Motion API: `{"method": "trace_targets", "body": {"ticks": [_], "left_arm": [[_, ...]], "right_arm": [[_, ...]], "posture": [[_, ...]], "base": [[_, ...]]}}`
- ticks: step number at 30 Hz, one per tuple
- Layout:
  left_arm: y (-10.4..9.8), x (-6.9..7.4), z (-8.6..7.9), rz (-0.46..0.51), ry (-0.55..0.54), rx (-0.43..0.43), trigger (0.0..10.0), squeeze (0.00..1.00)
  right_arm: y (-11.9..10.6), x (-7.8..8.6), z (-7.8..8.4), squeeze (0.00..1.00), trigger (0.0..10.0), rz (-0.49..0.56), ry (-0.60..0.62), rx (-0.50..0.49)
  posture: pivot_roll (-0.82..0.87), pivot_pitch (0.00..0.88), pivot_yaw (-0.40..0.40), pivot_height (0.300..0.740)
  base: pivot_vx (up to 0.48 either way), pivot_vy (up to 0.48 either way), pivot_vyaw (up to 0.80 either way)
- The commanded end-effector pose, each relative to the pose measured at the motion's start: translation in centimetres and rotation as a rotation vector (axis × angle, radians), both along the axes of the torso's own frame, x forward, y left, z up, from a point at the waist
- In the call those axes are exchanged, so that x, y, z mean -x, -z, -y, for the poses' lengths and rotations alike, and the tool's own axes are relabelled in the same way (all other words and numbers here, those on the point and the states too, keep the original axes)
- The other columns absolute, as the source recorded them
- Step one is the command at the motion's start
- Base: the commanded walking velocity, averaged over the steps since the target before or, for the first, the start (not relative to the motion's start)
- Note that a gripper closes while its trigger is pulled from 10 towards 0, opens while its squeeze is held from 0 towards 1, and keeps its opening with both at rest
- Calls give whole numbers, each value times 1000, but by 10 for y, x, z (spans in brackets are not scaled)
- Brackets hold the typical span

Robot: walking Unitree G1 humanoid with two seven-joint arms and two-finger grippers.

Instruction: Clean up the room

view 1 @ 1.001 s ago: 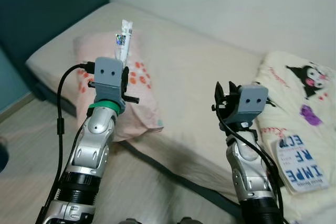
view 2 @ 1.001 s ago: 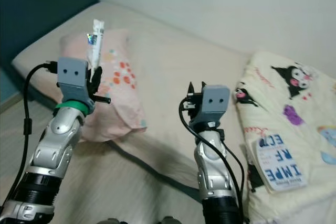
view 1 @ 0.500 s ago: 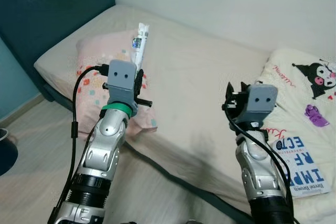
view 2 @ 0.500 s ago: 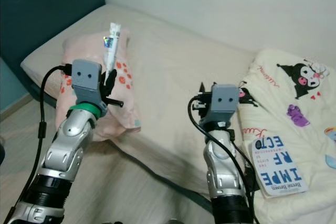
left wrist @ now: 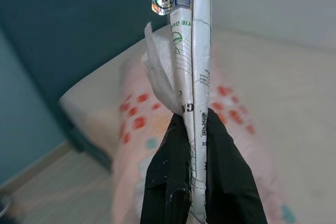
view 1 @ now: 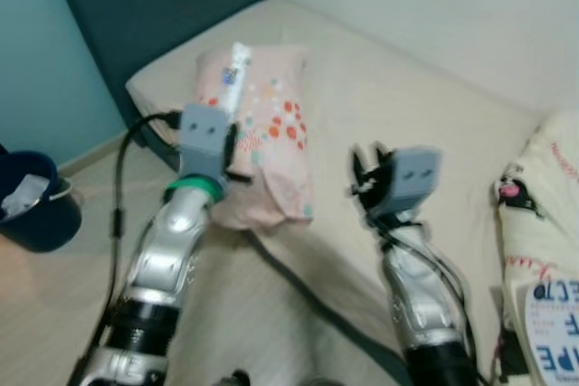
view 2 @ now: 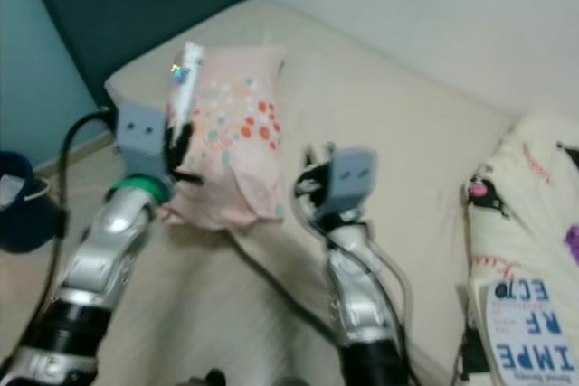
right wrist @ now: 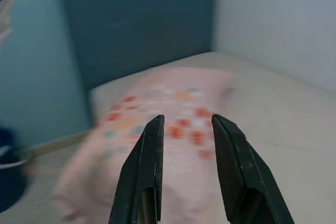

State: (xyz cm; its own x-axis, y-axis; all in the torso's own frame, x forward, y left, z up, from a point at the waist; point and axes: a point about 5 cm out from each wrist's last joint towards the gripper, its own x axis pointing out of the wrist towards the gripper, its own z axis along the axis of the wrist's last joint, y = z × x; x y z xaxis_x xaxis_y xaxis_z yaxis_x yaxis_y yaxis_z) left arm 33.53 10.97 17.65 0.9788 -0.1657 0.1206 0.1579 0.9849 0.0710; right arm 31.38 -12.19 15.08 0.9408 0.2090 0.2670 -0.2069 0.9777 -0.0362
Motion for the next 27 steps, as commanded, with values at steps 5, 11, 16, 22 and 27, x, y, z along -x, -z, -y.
{"method": "trace_targets", "body": {"ticks": [5,11,16,22,27], "left_arm": [[18,3,0,-82,-2,-49,10000,0],[19,3,-1,-81,-15,-77,10000,0],[18,3,-4,-49,-22,-112,10000,0],[17,2,-9,-15,-46,-163,10000,0],[22,-1,-15,-35,-95,-197,10000,0]], "right_arm": [[-2,-1,-5,0,10000,5,-28,-12],[-1,0,-8,0,10000,5,-47,-14],[-3,2,-13,0,10000,11,-84,-31],[-4,4,-16,0,10000,18,-109,-66],[-3,4,-13,0,10000,17,-85,-83]], "posture": [[-95,42,53,711],[-94,43,56,711],[-92,46,63,711],[-90,42,69,711],[-93,38,72,711]], "base": [[0,0,781],[0,0,781],[0,0,773],[101,0,757],[457,0,702]]}}
